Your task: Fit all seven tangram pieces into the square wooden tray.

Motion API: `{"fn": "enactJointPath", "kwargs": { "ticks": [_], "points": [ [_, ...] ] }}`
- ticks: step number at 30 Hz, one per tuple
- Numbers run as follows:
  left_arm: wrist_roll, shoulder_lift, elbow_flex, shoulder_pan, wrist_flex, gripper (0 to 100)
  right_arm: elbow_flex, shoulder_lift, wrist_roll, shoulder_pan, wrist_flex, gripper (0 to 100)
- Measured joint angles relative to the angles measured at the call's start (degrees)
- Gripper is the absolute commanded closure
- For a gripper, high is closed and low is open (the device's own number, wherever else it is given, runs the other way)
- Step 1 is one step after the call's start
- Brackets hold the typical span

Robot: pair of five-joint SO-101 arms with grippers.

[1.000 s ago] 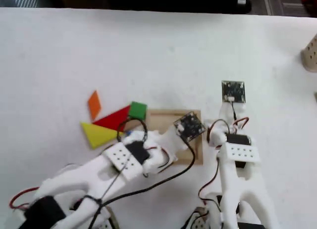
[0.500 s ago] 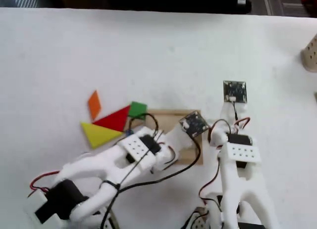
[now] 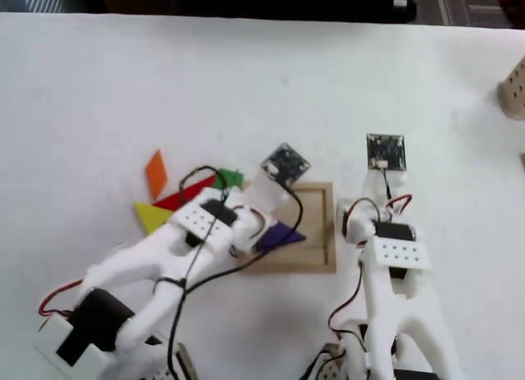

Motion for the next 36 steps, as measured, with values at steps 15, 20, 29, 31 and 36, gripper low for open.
{"fn": "enactJointPath", "kwargs": {
  "ticks": [15,20,29,31,36],
  "points": [
    [5.6,-1.9,0.0,13.1,1.9,98,0.0,0.0,0.0,0.0,0.0,87.9],
    [6.9,6.4,-5.9,13.3,1.5,98,0.0,0.0,0.0,0.5,0.0,87.9],
    [7.1,8.8,-9.3,10.5,4.0,98,0.0,0.0,0.0,0.8,0.0,87.9],
    [7.1,8.8,-9.3,9.0,4.0,98,0.0,0.0,0.0,0.8,0.0,87.9],
    [7.3,8.8,-9.3,5.3,4.0,98,0.0,0.0,0.0,0.8,0.0,87.9]
  ]
}}
